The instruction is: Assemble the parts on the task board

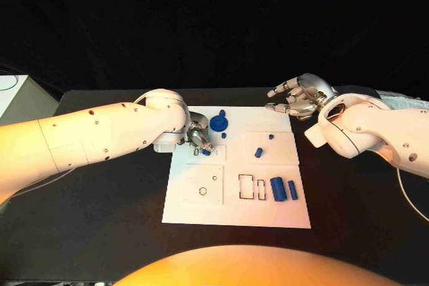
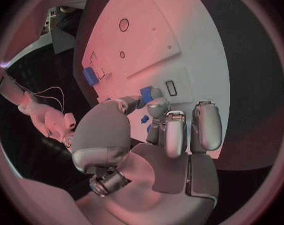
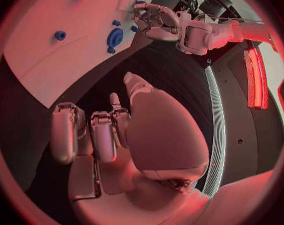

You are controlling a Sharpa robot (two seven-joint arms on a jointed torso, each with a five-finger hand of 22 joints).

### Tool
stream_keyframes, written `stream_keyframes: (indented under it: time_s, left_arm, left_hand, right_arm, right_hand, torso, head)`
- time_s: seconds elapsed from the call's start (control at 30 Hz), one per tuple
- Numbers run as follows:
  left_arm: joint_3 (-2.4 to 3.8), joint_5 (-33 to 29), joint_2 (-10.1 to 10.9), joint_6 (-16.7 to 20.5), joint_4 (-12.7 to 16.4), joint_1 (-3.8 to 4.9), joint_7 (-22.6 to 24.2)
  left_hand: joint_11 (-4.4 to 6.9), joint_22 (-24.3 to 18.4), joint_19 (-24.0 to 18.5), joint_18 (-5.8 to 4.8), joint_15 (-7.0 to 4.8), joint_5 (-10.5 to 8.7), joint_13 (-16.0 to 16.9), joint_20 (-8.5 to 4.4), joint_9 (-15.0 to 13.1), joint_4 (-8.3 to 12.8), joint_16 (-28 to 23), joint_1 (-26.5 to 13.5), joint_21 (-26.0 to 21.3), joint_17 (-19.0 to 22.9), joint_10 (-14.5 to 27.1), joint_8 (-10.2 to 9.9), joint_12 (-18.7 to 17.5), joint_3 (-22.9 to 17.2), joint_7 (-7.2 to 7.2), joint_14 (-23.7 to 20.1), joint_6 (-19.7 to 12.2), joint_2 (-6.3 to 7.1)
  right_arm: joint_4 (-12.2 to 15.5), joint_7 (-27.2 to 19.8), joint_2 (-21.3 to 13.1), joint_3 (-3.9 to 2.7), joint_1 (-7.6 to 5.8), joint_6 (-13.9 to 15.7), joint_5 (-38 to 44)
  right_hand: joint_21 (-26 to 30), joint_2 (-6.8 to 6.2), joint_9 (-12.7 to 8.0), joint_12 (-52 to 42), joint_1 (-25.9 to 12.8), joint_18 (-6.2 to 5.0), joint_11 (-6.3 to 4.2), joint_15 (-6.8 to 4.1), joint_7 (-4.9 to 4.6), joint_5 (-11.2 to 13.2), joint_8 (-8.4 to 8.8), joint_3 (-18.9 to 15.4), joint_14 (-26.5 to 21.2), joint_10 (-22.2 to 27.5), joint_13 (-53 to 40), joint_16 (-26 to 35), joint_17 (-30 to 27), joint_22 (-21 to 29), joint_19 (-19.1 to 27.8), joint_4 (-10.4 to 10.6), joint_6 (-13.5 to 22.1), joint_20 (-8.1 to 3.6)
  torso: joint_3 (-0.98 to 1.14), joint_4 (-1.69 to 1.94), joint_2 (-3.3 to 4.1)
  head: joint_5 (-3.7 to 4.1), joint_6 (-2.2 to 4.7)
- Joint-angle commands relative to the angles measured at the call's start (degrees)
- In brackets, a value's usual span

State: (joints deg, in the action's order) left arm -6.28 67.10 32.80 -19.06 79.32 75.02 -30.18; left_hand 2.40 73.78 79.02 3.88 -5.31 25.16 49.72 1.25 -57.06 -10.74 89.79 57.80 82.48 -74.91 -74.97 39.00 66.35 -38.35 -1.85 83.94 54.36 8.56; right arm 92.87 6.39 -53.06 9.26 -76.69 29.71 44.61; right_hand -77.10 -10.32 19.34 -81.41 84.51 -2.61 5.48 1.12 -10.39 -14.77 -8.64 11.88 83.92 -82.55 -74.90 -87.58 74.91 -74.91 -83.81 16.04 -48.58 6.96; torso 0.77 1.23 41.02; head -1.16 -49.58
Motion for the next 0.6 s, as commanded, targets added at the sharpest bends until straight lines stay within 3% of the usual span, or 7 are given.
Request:
stream_keyframes:
  time_s: [0.03, 0.6]
  left_arm:
    - [-0.04, 0.37, -0.02, -1.42, -0.03, -0.01, 0.12]
    - [-0.17, -0.25, 0.02, -1.33, -0.45, -0.06, 0.17]
  left_hand:
    - [0.04, -0.08, 0.04, -0.2, 0.1, 0.18, -0.17, 0.29, -0.05, 11.63, -0.03, 0.61, -0.02, -14.69, -0.2, -0.23, -0.09, -11.4, 0.3, 5.94, -0.09, -0.12]
    - [-0.06, -0.25, -0.1, -0.16, 0.17, 0.05, -0.34, 0.32, -0.02, 11.26, -0.12, 0.3, -0.12, -14.53, -0.14, -0.32, -0.21, -11.15, 0.2, 5.89, -0.14, -0.13]
  right_arm:
    - [-0.04, -0.31, 0.03, -0.02, 0.02, -0.41, 0.41]
    - [0.04, -0.38, -0.13, -0.02, 0.03, -0.31, 0.47]
  right_hand:
    - [0.2, 0.07, 0.08, 0.22, -0.68, -0.54, -0.08, -0.12, 0.01, 0.3, -0.24, 0.3, 4.52, 0.49, -7.12, 0.17, 9.52, -6.95, 0.27, 0.08, 0.45, -0.1]
    - [0.52, -0.06, 0.09, 0.3, -0.99, -0.58, -0.12, -0.17, 0.04, 0.32, -0.66, 0.66, 4.49, 0.56, -6.96, 0.3, 9.35, -6.8, 0.32, -0.02, 0.63, -0.15]
  torso:
    - [0.03, -0.03, 0.01]
    - [0.03, -0.01, 0.0]
  head:
    - [-0.03, -0.04]
    - [0.05, -0.07]
